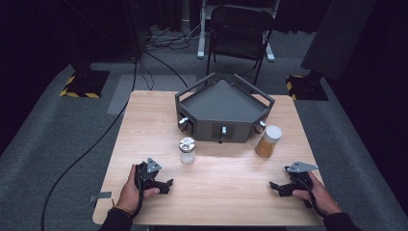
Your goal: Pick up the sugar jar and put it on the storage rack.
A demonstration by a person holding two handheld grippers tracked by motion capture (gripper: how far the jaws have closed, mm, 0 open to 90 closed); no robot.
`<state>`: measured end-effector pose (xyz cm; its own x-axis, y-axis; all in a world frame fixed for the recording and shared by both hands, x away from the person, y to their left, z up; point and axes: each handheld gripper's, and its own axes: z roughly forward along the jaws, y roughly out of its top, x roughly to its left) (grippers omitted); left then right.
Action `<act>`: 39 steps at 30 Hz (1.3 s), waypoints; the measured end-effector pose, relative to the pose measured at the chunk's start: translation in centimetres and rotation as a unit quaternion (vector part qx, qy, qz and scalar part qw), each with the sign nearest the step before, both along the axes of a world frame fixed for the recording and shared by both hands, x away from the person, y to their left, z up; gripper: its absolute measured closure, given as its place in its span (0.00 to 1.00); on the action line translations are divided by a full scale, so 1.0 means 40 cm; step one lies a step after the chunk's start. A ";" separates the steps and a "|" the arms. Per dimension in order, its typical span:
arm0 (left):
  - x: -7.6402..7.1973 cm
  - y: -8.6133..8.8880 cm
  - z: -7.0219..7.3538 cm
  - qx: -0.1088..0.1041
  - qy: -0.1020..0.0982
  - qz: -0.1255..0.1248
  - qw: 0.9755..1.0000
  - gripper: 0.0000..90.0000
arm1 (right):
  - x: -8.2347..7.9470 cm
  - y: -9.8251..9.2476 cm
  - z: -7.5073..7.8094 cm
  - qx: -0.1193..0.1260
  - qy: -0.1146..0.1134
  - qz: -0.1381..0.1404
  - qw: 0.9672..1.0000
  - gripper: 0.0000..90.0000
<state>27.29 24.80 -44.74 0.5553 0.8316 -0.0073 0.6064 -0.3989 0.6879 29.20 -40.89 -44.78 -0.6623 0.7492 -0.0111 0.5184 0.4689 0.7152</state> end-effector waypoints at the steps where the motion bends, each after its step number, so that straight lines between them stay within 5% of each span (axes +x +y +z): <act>1: 0.000 0.000 0.000 0.000 0.000 0.000 1.000 0.00 | 0.000 0.000 0.000 0.000 0.000 0.000 1.000 0.00; 39: -0.005 -0.005 0.001 0.000 -0.001 0.006 1.000 0.00 | 0.004 0.000 0.000 0.000 0.000 0.002 1.000 0.00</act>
